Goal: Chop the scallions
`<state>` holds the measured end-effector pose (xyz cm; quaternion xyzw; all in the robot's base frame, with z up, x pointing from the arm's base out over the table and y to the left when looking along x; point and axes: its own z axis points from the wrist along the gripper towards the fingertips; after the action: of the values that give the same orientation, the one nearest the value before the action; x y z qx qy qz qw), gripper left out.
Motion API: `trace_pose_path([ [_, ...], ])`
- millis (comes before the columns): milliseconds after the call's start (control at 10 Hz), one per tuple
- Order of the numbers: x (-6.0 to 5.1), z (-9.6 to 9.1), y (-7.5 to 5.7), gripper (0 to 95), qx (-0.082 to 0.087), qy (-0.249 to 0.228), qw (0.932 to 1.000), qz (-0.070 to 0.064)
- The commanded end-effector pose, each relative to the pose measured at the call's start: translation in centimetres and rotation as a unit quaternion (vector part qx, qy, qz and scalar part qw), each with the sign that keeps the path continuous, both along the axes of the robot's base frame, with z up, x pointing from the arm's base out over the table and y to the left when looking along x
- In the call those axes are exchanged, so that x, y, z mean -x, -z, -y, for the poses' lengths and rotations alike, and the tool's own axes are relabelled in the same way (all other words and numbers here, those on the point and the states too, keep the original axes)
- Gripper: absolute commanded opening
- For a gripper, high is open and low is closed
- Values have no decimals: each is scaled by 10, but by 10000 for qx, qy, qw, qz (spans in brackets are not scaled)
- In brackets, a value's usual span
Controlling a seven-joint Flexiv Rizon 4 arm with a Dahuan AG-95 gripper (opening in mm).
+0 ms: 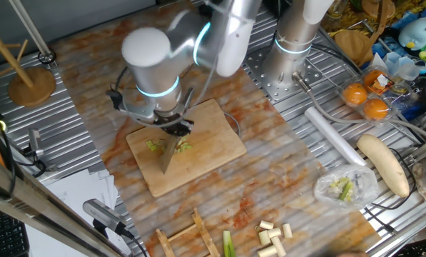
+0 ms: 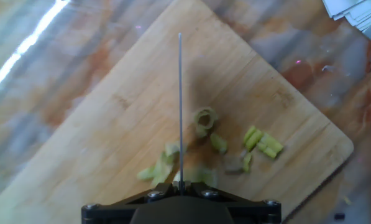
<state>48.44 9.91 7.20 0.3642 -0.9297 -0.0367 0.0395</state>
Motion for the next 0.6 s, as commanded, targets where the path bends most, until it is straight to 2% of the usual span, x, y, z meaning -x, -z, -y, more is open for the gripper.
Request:
trace_pose_path([
  [100,-6,-1,5,0,46,-31,9999,101],
  [400,-12,3,18,0,83,-116,9997,203],
  [600,-16,3,30,0,64,-99,9994,334],
])
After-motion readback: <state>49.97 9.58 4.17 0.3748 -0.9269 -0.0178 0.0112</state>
